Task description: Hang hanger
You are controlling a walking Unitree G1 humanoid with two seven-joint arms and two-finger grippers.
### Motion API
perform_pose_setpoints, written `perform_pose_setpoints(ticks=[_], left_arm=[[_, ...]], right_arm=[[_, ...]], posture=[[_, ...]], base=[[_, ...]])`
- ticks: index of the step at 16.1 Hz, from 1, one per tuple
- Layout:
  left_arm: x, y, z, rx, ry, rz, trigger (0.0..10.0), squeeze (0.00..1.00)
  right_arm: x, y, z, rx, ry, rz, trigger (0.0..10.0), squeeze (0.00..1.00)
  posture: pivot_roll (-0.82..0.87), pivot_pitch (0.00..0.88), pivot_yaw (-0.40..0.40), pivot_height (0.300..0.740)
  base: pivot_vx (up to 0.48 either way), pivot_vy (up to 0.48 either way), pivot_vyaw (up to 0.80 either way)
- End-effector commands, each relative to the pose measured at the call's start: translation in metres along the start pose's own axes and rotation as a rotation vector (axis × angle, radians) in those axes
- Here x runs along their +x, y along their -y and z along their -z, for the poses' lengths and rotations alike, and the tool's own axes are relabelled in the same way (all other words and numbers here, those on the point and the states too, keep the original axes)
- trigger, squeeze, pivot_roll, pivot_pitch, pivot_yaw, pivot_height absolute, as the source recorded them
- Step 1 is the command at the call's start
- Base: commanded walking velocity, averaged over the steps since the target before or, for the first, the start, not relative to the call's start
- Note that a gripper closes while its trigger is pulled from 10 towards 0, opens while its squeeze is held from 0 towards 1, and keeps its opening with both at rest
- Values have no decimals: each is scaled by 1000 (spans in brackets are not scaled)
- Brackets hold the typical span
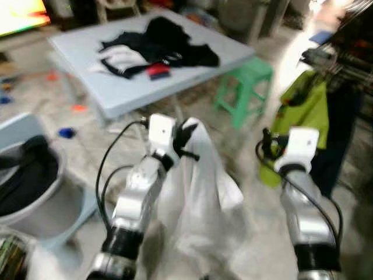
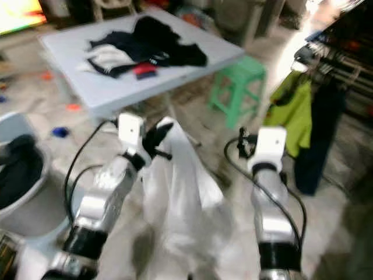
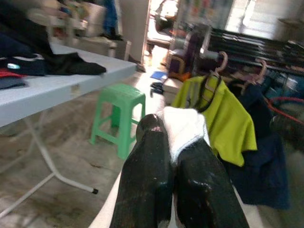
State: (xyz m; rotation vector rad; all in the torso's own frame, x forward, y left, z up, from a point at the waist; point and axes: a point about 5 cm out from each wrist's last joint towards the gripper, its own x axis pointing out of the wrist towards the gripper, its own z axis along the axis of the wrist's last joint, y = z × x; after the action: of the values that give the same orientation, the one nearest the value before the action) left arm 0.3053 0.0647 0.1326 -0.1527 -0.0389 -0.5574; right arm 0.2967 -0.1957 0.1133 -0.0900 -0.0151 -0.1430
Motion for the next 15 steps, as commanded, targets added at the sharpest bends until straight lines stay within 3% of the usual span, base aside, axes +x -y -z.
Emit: perform_pose_setpoints(ticks=[1, 10, 13, 15], left_arm=[[-2, -9, -9, 30, 40, -24, 10000, 0], [-12, -10, 8, 69, -39, 27, 10000, 0], [-17, -21, 15, 97, -83, -5, 10000, 0], [-16, -26, 13, 128, -85, -28, 10000, 0]], right_arm=[[1, -11, -5, 10, 21, -31, 10000, 0], [-8, -13, 10, -28, -35, -30, 10000, 0], [-5, 1, 22, -10, -118, -14, 10000, 0], [-4, 5, 24, 1, -137, -19, 10000, 0]], posture=[[-53, 0, 0, 740], [-55, 0, 10, 740], [-60, 0, 26, 740], [-61, 0, 30, 740]], base=[[424, 0, -800], [461, 0, -800], [434, 0, -800], [0, 0, -216]])
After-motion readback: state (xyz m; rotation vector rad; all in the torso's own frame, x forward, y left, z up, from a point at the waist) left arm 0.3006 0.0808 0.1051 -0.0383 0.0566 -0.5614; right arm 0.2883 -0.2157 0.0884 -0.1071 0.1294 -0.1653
